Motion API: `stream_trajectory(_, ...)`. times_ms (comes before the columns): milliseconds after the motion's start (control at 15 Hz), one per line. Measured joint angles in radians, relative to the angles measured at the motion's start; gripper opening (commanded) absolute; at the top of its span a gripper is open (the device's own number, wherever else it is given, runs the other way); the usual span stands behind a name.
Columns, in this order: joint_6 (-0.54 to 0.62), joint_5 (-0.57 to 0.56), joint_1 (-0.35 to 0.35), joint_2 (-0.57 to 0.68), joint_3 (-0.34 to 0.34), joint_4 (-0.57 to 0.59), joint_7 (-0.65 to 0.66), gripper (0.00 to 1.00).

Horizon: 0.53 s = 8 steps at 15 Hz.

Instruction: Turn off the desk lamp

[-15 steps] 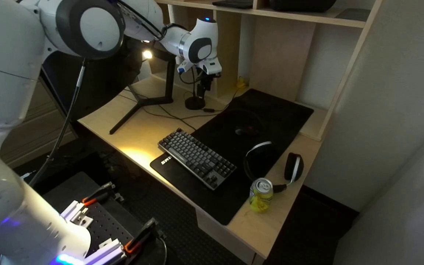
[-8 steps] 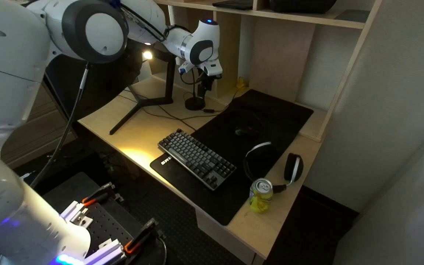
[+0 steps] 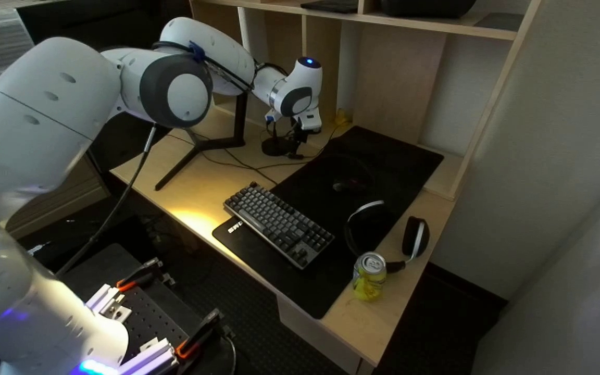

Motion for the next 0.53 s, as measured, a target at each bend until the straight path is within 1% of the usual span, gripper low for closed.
stream_trajectory(200, -0.011, 0.0, 0.0, 0.021, 0.002, 0.031, 0.0, 1.0)
stream_trajectory(533, -0.012, -0.009, 0.012, 0.044, 0.002, 0.034, -0.002, 1.0)
